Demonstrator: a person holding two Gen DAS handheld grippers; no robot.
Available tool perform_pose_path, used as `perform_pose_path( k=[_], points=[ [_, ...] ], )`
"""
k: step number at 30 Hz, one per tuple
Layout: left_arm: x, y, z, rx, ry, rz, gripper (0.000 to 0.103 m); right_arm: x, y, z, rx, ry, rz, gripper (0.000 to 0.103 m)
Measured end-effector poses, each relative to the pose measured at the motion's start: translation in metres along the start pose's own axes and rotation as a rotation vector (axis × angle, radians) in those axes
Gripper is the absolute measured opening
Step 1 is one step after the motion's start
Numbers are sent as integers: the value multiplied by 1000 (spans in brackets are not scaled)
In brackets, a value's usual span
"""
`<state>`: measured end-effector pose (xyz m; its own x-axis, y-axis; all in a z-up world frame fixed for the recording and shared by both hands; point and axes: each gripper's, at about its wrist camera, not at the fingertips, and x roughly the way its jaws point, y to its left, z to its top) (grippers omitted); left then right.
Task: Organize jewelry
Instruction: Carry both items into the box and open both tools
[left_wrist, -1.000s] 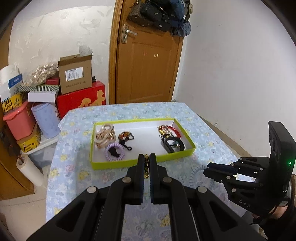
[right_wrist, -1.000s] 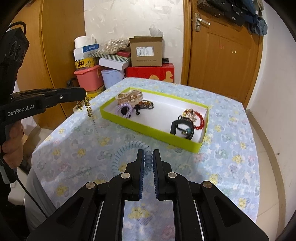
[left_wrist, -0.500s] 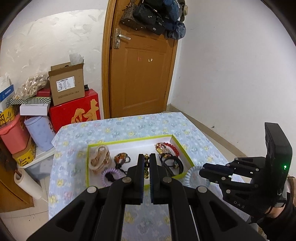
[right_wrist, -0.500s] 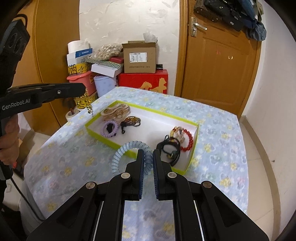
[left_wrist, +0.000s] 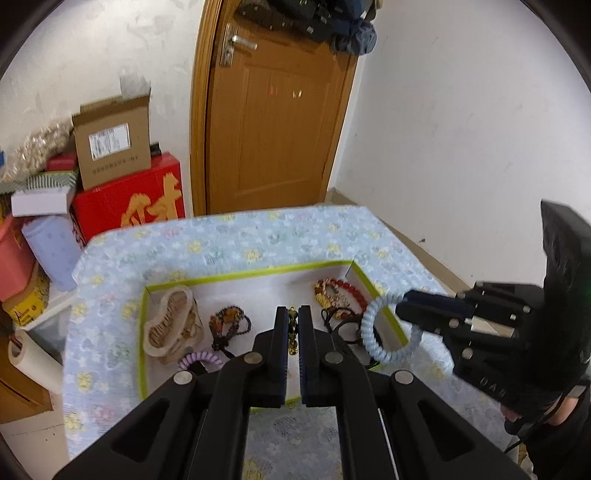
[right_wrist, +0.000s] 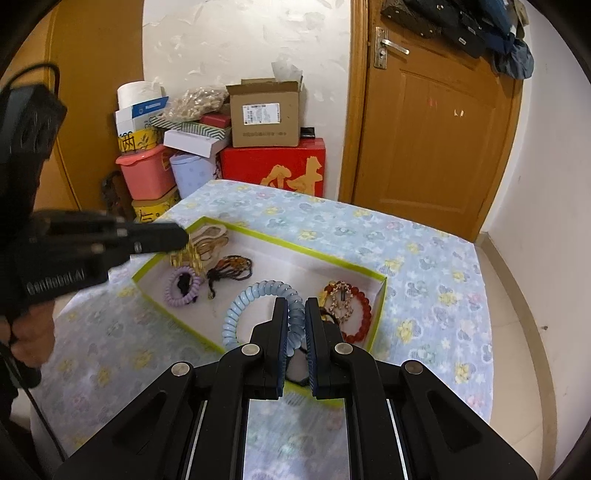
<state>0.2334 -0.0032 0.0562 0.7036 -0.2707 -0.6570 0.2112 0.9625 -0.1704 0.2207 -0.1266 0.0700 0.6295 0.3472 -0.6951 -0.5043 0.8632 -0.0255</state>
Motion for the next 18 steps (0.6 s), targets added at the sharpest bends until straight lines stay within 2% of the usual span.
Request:
perform_pose_path(
  k=[9,18],
  points=[
    [46,11,-24,-23,96,3,5,35,-7,3,11,46,15,9],
    [68,19,-39,-25,135,2,5,67,-8,8,17,85,31,9]
  ],
)
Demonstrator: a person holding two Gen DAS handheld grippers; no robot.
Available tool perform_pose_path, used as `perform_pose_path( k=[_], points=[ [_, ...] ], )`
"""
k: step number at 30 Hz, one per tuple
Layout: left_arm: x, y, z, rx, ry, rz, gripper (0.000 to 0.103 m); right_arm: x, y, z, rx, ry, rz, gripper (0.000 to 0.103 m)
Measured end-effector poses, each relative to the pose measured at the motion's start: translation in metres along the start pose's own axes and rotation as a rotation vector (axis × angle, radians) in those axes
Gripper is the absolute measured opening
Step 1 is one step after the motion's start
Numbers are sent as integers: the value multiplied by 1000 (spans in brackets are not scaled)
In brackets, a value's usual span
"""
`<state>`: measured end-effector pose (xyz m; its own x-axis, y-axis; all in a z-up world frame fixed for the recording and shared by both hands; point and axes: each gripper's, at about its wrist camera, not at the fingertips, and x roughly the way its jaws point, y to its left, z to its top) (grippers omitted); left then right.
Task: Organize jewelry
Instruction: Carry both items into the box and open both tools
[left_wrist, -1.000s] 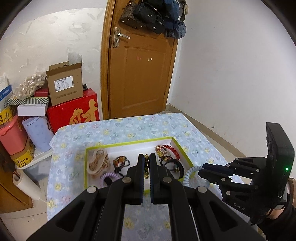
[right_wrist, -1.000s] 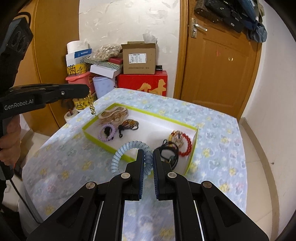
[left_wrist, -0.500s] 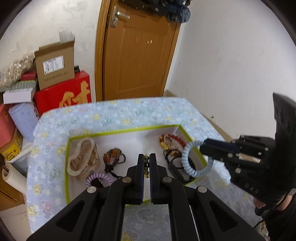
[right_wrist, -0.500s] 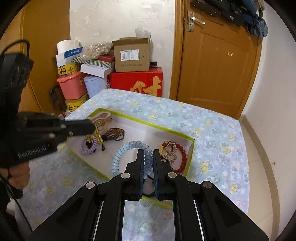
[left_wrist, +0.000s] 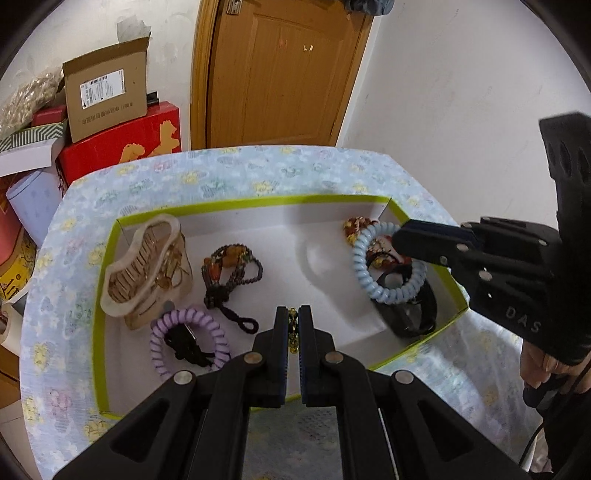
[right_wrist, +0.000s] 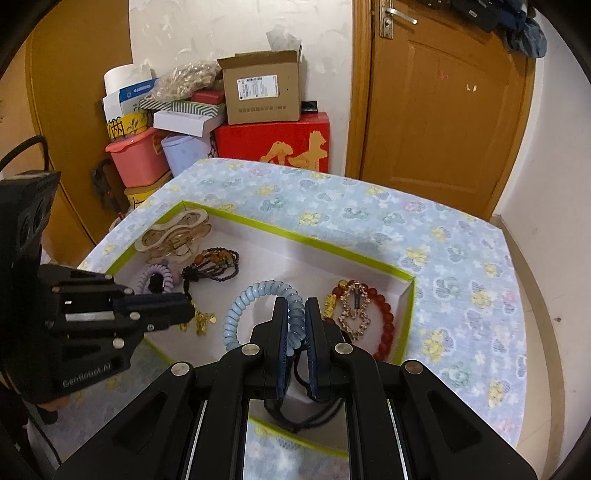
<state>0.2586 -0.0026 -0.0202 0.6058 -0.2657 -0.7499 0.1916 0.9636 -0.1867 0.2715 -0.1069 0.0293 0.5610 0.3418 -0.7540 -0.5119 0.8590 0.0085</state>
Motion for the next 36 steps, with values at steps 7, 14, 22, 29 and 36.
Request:
perform_pose_path(
  k=[7,14,22,29,36],
  points=[
    [4,7,-3,-9,-3,14,5,24,2,7,-1,30,12,9],
    [4,10,-5,-16,-11,38,6,49,3,9,-4,69,19,9],
    [1,15,-4,-33,-22,42,10,68,3,5,-5,114,19,9],
    [-5,15,-5,-31,-30,54,11,68,1,8,4,120,10,15],
    [-19,13,-7,-34,-42,79,14,46,2,11,15,77,7,18]
  ],
)
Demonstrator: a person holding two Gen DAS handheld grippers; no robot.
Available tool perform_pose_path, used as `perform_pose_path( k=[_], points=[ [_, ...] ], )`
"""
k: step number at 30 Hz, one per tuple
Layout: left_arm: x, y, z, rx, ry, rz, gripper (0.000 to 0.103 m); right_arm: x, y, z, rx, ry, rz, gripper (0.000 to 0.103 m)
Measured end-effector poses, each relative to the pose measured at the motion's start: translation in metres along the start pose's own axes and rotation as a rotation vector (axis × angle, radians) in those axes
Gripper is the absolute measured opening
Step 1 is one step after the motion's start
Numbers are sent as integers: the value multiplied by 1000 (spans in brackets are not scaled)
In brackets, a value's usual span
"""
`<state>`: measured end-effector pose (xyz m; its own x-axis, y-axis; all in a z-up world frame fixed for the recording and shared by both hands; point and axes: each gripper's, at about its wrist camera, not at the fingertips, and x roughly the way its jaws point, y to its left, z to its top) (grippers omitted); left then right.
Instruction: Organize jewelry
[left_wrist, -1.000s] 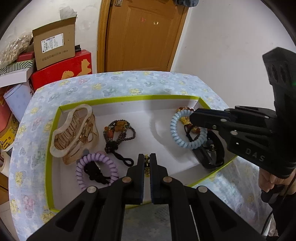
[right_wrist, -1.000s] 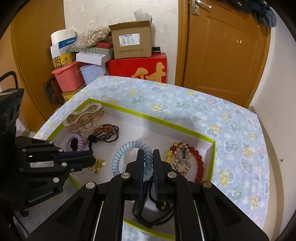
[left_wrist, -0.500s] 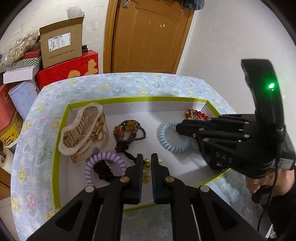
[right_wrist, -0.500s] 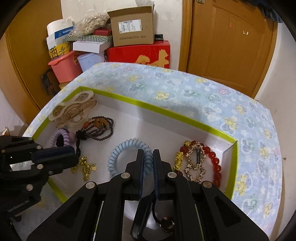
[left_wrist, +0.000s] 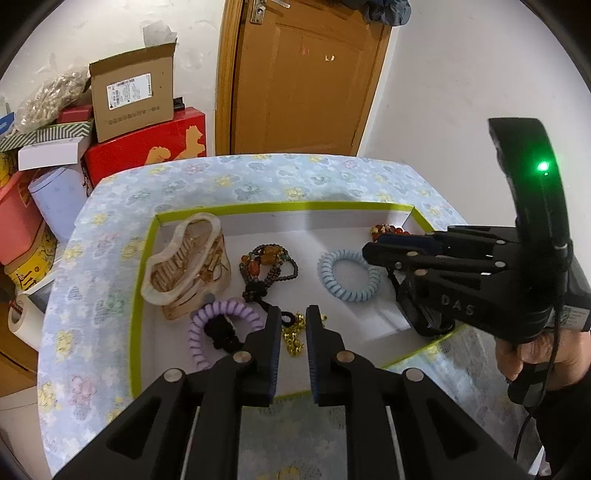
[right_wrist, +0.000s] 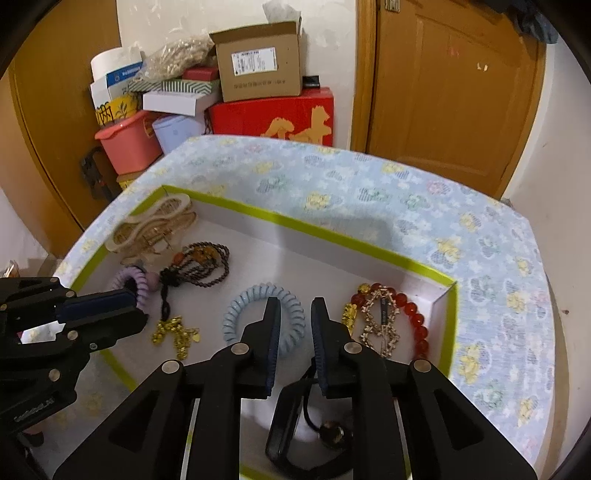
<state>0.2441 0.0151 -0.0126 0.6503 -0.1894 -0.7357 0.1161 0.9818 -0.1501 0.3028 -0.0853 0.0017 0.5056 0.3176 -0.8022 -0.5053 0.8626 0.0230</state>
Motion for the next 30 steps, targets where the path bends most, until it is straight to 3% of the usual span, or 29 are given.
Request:
perform_pose_path(
  k=[7,13,17,30],
  points=[
    [-25,-5,-5,7,-24,26,15,-36,11,-10,-16,-49,-13,22],
    [-56,-12,-18,9,-55,56,22,-71,23,-29,-13,-78,-22,25],
    [-75,-17,-30,1,-69,83,22,-97,33,-49,-5,-97,-29,35],
    [-114,-34,-87,-13,-57,150,22,-152,55,-117,27,-100,-54,35]
  ],
)
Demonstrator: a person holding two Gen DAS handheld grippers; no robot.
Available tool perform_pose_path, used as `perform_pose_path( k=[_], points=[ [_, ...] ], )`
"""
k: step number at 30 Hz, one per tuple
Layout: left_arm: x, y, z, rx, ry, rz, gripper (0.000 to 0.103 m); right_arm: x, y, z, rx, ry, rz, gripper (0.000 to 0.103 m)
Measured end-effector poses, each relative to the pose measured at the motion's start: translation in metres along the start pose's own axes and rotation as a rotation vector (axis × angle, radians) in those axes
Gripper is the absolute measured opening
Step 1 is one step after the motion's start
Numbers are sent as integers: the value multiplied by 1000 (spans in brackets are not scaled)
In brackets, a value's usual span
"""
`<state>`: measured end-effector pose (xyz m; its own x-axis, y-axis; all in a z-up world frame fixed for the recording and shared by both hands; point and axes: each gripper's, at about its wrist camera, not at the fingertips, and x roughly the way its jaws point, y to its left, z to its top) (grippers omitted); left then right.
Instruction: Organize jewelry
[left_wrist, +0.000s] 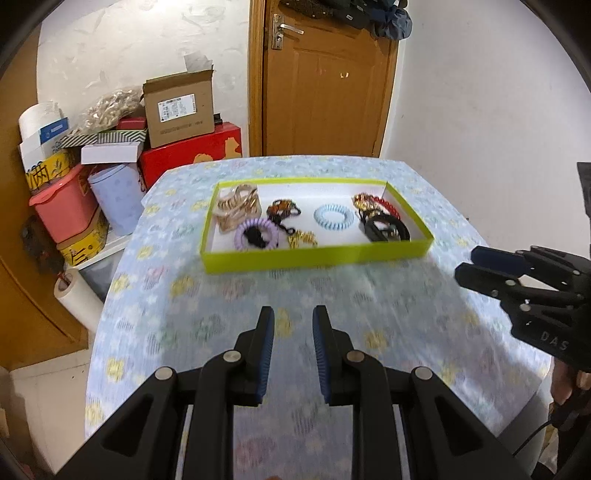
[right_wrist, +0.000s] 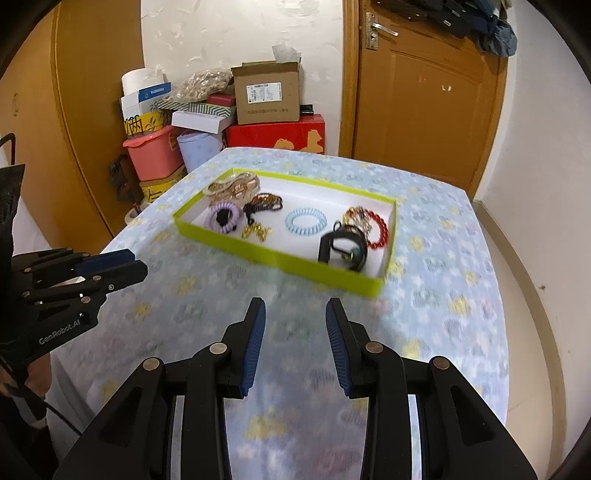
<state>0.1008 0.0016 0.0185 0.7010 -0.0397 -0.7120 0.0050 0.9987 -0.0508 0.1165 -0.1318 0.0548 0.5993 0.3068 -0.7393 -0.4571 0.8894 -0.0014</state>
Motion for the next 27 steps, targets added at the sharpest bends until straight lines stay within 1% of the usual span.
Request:
perform_pose_path(
  k=[10,27],
  points=[
    [-14,-2,-30,-34,21,11,22,-18,9,-31,12,22,-10,35],
    [-13,-6,-36,-32,29,19,22,-13,9,-37,18,48,-17,35]
  ],
)
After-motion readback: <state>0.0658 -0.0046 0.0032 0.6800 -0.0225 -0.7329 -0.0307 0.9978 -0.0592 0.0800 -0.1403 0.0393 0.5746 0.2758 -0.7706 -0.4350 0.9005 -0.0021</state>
